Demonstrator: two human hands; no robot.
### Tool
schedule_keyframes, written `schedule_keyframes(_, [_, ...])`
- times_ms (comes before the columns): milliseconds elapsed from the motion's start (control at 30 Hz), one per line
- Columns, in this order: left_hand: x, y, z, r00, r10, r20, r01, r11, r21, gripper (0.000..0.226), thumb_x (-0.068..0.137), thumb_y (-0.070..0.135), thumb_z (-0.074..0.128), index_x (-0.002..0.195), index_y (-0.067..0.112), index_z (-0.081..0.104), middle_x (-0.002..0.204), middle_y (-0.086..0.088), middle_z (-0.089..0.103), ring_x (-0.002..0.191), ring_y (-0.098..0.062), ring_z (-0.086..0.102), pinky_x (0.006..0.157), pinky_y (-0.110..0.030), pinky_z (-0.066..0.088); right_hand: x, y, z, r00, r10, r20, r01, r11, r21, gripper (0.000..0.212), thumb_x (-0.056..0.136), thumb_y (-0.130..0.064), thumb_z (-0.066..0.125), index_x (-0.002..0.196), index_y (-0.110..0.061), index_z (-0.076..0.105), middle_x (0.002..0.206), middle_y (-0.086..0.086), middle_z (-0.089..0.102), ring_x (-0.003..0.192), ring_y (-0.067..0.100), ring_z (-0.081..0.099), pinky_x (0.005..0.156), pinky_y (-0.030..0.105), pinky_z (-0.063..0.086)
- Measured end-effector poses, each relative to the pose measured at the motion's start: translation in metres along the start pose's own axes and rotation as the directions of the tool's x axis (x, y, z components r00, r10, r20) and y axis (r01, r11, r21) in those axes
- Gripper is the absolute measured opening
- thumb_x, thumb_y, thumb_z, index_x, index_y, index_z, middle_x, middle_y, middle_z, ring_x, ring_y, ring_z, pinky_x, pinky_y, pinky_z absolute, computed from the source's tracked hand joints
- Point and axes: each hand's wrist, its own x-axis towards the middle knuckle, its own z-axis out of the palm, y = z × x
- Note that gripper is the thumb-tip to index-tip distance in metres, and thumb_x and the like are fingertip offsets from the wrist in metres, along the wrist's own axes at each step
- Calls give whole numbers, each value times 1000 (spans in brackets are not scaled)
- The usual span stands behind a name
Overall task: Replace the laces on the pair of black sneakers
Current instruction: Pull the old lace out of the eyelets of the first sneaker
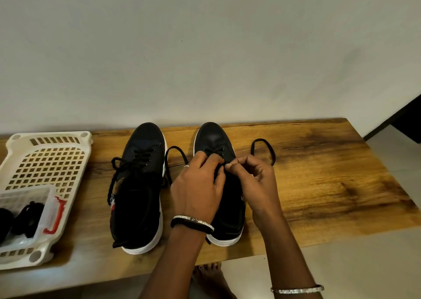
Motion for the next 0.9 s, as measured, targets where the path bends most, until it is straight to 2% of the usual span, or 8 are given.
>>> schedule_keyframes(167, [0,4,0,997,66,-29,-61,985,163,17,79,27,78,93,25,68,92,5,62,63,-18,61,45,-24,40,-1,2,3,993,-110,-33,105,986,-126,14,85,-10,73,73,-17,72,78,3,70,82,24,67,76,41,55])
schedule_keyframes(300, [-1,3,2,997,49,-58,-40,987,154,17,77,25,80,90,26,69,91,7,64,68,-18,62,46,-26,45,-1,0,3,998,-51,-45,49,998,-33,13,85,-4,71,72,-8,72,77,4,71,77,11,65,68,21,53])
schedule_keyframes(500, [2,1,11,979,-192,-69,159,929,-334,13,79,21,76,83,29,67,87,14,63,77,-3,61,56,-26,50,0,-1,2,997,76,-15,-72,985,154,15,84,-1,69,69,-5,68,72,8,66,71,12,63,64,24,51])
schedule_keyframes(633, [6,1,17,922,-385,36,305,666,-681,16,78,7,77,77,20,66,77,8,63,67,-6,57,60,-20,47,-1,-2,2,991,136,-11,-128,957,260,17,86,4,66,70,-2,64,56,-6,59,55,1,57,52,14,46])
schedule_keyframes(733, [12,-1,15,787,-554,271,479,272,-835,21,82,4,71,72,20,62,75,1,62,67,-13,54,63,-26,46,-1,-2,2,990,143,-18,-133,956,260,18,85,3,67,69,-4,64,55,-8,57,56,2,57,53,16,46])
schedule_keyframes(767, [14,-4,14,749,-574,330,520,200,-831,22,83,4,70,73,20,61,75,0,61,64,-13,52,62,-25,44,-1,-1,2,991,129,-22,-120,964,238,21,85,1,67,67,-7,65,58,-7,58,59,3,58,57,18,48])
schedule_keyframes(833, [15,-8,11,751,-573,328,541,248,-804,20,84,4,69,77,21,62,76,1,62,64,-14,52,61,-26,44,-1,1,3,995,96,-33,-89,980,175,25,86,-3,69,63,-13,67,63,-5,62,68,7,61,67,26,51])
schedule_keyframes(900, [14,-9,8,850,-499,166,450,527,-721,22,80,5,70,86,25,66,84,5,63,70,-14,57,64,-28,48,-1,2,4,996,74,-52,-67,990,125,23,85,-6,70,65,-15,69,70,-2,68,76,13,66,76,36,55])
